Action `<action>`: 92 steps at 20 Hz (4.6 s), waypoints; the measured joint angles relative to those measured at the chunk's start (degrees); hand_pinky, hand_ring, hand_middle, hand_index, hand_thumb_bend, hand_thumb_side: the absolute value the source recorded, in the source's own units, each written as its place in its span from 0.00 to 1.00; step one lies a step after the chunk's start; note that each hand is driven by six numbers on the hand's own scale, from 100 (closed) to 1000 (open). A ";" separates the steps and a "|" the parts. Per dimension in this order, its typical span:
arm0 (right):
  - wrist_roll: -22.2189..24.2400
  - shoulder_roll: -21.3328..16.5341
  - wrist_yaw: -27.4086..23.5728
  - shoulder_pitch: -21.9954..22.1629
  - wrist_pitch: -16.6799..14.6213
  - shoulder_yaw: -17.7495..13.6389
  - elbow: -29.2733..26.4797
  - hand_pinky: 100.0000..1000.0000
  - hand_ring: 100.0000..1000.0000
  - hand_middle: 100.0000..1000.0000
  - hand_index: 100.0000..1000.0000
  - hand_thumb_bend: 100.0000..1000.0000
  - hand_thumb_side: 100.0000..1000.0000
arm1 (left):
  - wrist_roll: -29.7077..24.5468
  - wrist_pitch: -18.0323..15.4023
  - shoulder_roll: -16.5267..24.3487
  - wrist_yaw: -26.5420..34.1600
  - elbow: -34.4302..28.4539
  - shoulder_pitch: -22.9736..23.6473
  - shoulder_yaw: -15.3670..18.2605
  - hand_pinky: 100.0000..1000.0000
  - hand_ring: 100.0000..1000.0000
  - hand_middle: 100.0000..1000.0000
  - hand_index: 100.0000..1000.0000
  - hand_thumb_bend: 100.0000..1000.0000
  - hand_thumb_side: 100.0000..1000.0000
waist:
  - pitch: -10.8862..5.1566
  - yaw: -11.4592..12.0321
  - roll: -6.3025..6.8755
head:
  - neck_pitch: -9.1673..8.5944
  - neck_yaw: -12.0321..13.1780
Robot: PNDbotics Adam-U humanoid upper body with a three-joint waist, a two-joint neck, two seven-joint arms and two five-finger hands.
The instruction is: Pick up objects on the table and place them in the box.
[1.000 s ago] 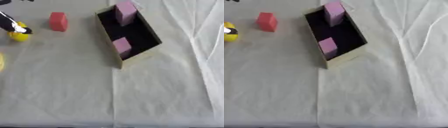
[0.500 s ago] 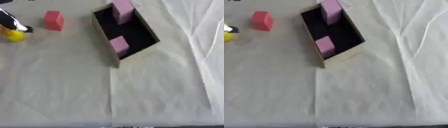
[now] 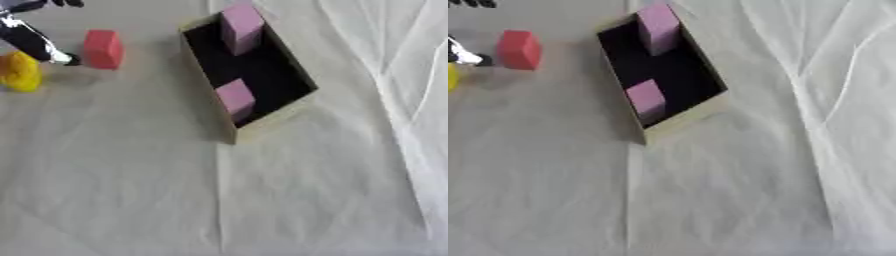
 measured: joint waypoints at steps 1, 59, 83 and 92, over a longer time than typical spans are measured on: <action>0.01 0.02 0.00 -0.09 -0.03 0.00 0.00 0.85 0.72 0.76 0.83 0.00 0.78 | -0.31 0.05 -0.16 -0.08 0.30 -0.16 0.00 0.86 0.85 0.81 0.89 0.58 0.19 | 0.19 -0.13 0.00 | -0.01 0.00; -0.22 0.88 -1.63 -2.51 0.26 0.85 0.00 0.86 0.71 0.74 0.83 0.00 0.78 | -3.79 6.80 -10.86 12.47 -19.45 -10.70 -6.65 0.65 0.58 0.47 0.59 0.05 0.00 | 2.30 -1.57 2.24 | 0.02 0.09; 0.61 0.91 -3.09 -3.95 0.85 1.71 0.00 0.86 0.71 0.74 0.83 0.00 0.78 | -6.59 5.17 -14.40 12.47 -11.77 -7.43 -11.34 0.79 0.78 0.75 0.84 0.40 0.27 | 1.49 -2.20 2.76 | 0.31 -0.72; 0.87 1.03 -3.09 -3.91 0.51 1.71 0.00 0.86 0.71 0.74 0.83 0.00 0.78 | -4.11 2.85 -14.90 4.67 -8.66 -6.80 -10.61 0.83 0.83 0.80 0.92 0.57 0.34 | 1.49 -1.83 2.76 | 0.60 -0.74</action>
